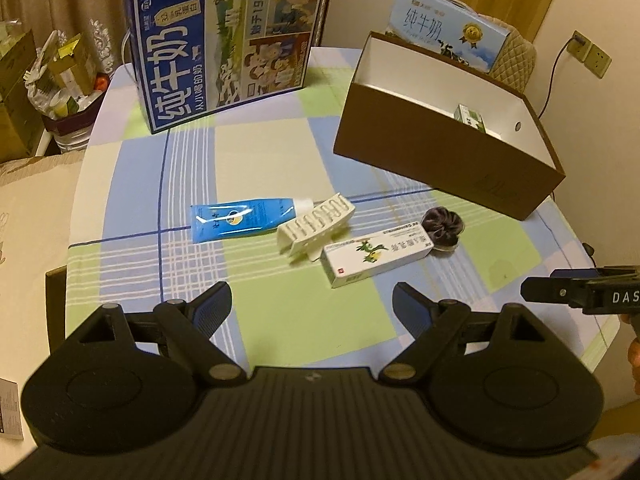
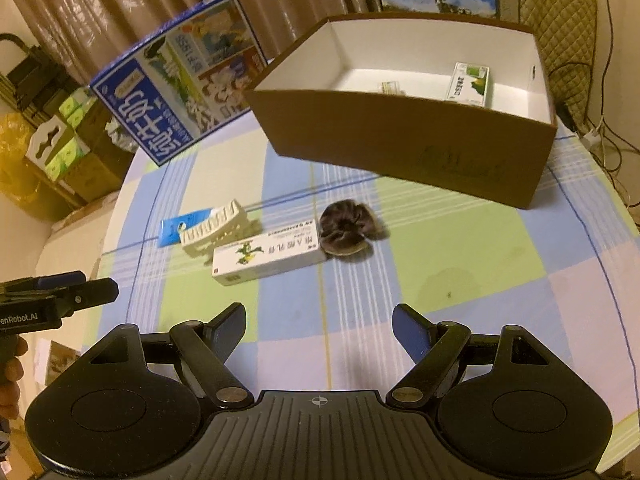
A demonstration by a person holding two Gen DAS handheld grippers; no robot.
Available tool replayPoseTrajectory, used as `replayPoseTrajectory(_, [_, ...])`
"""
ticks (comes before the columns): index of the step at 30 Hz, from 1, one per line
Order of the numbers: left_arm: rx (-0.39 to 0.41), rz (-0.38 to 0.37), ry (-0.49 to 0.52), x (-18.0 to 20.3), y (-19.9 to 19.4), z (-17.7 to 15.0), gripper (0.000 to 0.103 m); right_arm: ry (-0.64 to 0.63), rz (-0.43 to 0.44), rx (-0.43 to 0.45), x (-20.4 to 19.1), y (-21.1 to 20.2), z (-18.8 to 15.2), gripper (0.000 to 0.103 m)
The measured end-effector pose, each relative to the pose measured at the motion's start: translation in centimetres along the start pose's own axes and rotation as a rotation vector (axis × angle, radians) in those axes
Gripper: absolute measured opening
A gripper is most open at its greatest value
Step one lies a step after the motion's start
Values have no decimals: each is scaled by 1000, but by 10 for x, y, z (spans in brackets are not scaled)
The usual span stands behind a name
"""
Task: Organize objects
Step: 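Withdraw both grippers from the box toward the remaining table items, then grasp the white plastic tray with the left gripper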
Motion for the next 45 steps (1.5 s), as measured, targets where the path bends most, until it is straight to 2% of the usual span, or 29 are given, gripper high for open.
replayPoseTrajectory(17, [-23,-6,31,-9,21,-1,83,-14,-7,-27,-5,19,-5,78])
replayPoseTrajectory(23, [-40,-9,34,-17,31,2,79,-13,-19,-41,-4,28,-2,78])
replayPoseTrajectory(32, [-76,-27,135,-17,66,21,74,25,-54,-57,11,43,8,78])
replayPoseTrajectory(39, [-123,-47,234,-17,110,44,60,45,-72,-71,19,54,14,78])
replayPoseTrajectory(43, [-168,-52,263,-19,136,48,59,50,-78,-78,22,58,16,78])
replayPoseTrajectory(45, [-188,-61,280,-19,145,48,51,53,-81,-82,24,60,17,78])
Point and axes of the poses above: each gripper's, at about its wrist camera, not at the fingertips, and y roughly the way its jaws point, x to its right, z to its top, the point moved 9 cm from there along y, roughly the way its jaws point, and after that the axes turned 14 degrees about -z, right-handed, at the moved point
